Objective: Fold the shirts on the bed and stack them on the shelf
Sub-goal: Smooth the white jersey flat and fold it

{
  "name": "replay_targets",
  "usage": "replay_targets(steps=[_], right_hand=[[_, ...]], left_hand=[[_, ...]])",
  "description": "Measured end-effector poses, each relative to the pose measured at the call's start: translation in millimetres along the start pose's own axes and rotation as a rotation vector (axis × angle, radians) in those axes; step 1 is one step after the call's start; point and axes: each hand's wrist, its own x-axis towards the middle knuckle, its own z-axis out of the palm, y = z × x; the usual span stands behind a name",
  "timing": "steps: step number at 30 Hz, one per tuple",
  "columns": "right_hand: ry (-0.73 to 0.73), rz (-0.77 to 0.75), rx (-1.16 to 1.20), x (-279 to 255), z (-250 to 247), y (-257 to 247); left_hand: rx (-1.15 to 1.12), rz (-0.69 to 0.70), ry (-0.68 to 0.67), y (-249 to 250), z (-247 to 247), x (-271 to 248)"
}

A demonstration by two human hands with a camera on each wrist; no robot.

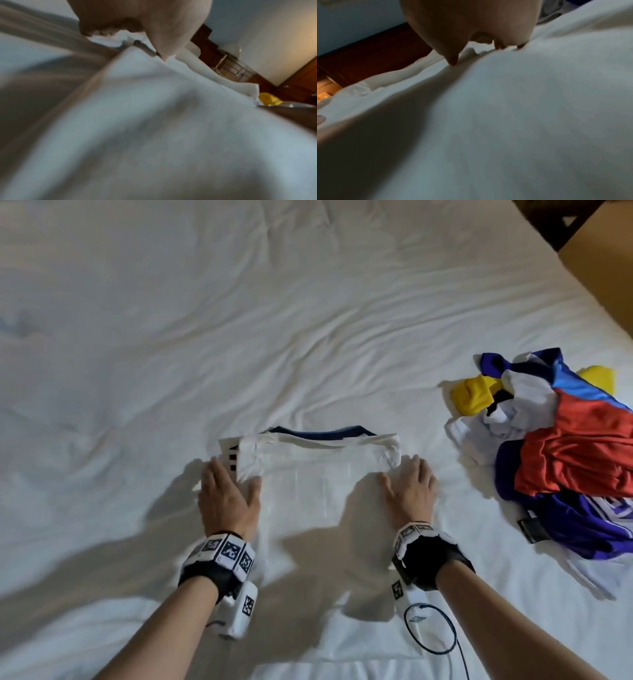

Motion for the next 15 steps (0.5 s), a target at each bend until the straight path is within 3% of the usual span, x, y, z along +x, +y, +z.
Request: replay_targets(steps=[3, 6, 8, 12, 15], right_hand=[[-0.057, 0.079, 0.119, 11.9, -9.1, -4.1], [-0.200, 0.272, 0.372, 29.0, -18.3, -16.4], [-0.249, 0.253, 0.489, 33.2, -25.1, -25.5], [-0.231, 0.149, 0.764, 30.9, -50.1, -58.1], [-0.162, 0.005, 0.888, 36.3, -86.8, -101.3]], left_hand=[[-0.246, -0.164, -0.012, 7.8, -15.0, 10.6], [-0.466, -0.362, -0.212, 11.3, -29.4, 31.0], [-0.554, -0.401, -0.295, 12.0, -36.4, 40.9], [-0.837, -0.346, -0.282, 30.5, -62.4, 48.2], [-1.046, -0.194, -0.216, 59.5, -115.0, 53.2]])
